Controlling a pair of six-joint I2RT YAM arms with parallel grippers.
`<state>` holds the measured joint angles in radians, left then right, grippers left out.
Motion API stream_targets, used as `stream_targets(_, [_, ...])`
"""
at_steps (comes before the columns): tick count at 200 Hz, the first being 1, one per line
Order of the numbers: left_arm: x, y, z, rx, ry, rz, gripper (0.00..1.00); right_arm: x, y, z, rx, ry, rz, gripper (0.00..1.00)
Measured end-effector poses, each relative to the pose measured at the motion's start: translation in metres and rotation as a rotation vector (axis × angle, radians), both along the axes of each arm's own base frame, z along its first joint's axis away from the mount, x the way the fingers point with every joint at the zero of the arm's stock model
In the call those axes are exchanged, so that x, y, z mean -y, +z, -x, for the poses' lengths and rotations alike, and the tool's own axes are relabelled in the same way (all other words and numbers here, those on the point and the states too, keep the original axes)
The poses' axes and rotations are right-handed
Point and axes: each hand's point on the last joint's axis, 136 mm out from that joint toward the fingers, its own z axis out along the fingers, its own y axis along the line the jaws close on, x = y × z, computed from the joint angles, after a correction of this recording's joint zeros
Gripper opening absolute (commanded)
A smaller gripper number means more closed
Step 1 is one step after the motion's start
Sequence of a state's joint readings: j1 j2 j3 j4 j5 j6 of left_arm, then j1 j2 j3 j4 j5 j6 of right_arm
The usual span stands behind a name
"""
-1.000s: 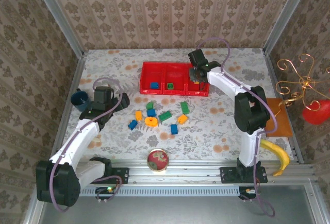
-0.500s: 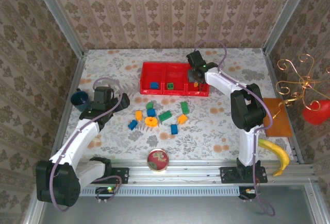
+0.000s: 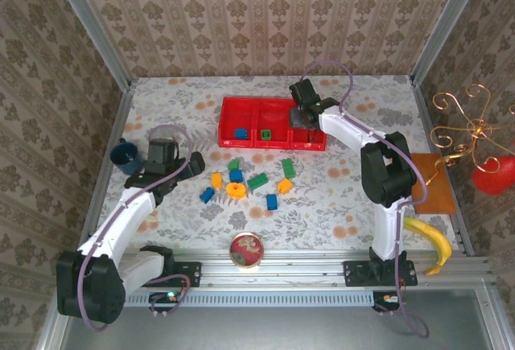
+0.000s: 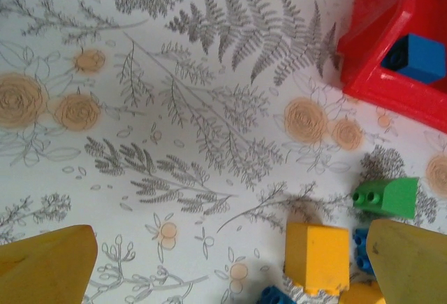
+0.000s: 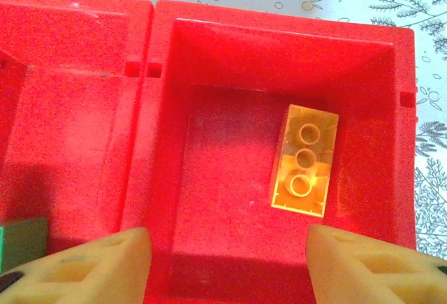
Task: Sort the legos into containers by color
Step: Place the lego in the container, then pick up the lego from the middle-left of the table.
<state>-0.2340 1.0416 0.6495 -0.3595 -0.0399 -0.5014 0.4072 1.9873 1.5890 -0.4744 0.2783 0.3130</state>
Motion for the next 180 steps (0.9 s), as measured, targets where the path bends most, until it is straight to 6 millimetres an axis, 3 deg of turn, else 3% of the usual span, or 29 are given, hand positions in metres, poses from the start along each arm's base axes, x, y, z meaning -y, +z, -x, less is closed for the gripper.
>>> stream_targets(64, [0.005, -0.004, 0.022, -0.030, -0.036, 0.001, 1.00, 0.004, 0.020, 0.031, 0.016, -0.021, -0.033, 0.80])
stream_targets(88, [0.010, -0.009, 0.032, -0.045, -0.063, -0.004, 1.00, 0.009, 0.018, 0.048, 0.003, -0.043, -0.047, 0.89])
stream_targets(100, [0.012, -0.014, 0.037, -0.064, -0.076, -0.010, 1.00, 0.012, 0.017, 0.056, -0.005, -0.057, -0.055, 1.00])
stream_targets(180, [0.027, -0.038, 0.070, -0.158, -0.174, -0.060, 1.00, 0.027, 0.021, 0.101, -0.007, -0.139, -0.099, 1.00])
